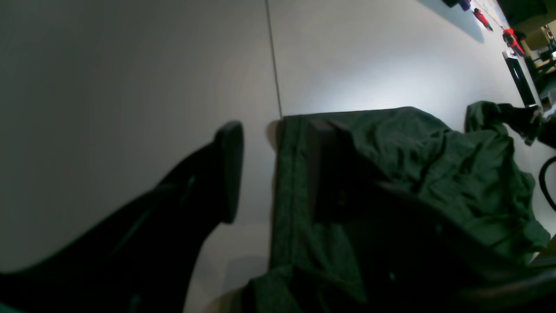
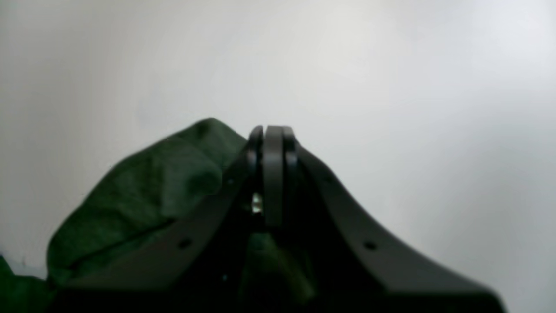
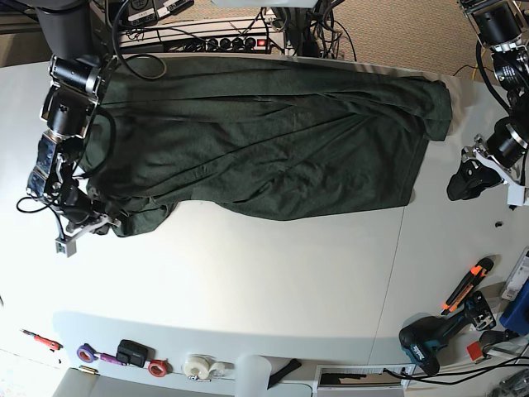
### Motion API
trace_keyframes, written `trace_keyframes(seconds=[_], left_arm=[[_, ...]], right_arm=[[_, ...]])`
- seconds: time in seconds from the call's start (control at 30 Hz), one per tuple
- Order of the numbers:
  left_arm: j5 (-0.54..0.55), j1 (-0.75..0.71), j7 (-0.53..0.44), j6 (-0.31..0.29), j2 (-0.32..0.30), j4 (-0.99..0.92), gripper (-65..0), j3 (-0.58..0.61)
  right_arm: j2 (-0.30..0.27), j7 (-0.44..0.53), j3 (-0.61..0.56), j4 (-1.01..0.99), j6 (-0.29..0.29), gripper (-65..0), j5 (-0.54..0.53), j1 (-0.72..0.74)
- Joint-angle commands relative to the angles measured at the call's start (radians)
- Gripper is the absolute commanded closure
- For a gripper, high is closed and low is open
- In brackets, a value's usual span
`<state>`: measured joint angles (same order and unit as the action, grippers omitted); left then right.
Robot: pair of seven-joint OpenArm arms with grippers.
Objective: Layout the t-shirt on the table in an organized manner, then fold the t-shirt properly
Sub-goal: 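Lower the right gripper and pinch the shirt hem near its end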
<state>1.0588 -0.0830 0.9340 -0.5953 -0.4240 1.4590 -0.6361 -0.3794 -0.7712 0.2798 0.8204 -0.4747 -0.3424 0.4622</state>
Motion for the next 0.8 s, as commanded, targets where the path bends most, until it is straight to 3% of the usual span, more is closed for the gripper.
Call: trace_keyframes(seconds=[0.0, 0.03, 0.13, 0.17, 0.2, 0.43, 0.67, 0.77], left_arm=[[0.025, 0.014, -0.014, -0.004, -0.02, 0.014, -25.1, -0.007], [0.025, 0.013, -0.014, -0.004, -0.02, 0.014, -25.1, -0.007], [0.026, 0.014, -0.01, -0.004, -0.019, 0.014, -25.1, -0.007], [0.026, 0.013, -0.01, -0.004, -0.02, 0.014, -25.1, -0.007], [0.026, 0.014, -0.01, -0.004, -0.02, 0.014, -25.1, -0.007], [0.026, 0.014, -0.011, -0.004, -0.02, 0.014, -25.1, -0.007], [0.026, 0.014, -0.011, -0.004, -0.019, 0.014, -25.1, -0.007], [0.026, 0.014, -0.01, -0.004, -0.019, 0.014, -25.1, -0.007]], right_arm=[[-0.013, -0.055, -0.001, 0.02, -0.005, 0.0, 0.011, 0.021], [-0.017, -0.085, -0.001, 0.034, -0.005, -0.8, 0.011, 0.025], [-0.031, -0.154, -0.001, 0.072, -0.007, -25.1, 0.01, 0.028], [-0.037, -0.172, -0.001, 0.079, -0.006, -30.9, 0.011, 0.028], [-0.043, -0.184, 0.001, 0.08, -0.006, -32.7, 0.011, 0.027], [-0.036, -0.203, 0.021, 0.079, -0.008, -32.7, -0.02, -0.047], [-0.023, -0.14, 0.023, 0.083, -0.026, -32.7, -0.029, -0.1], [-0.023, -0.148, 0.023, 0.117, -0.063, -32.7, -0.08, -0.1]])
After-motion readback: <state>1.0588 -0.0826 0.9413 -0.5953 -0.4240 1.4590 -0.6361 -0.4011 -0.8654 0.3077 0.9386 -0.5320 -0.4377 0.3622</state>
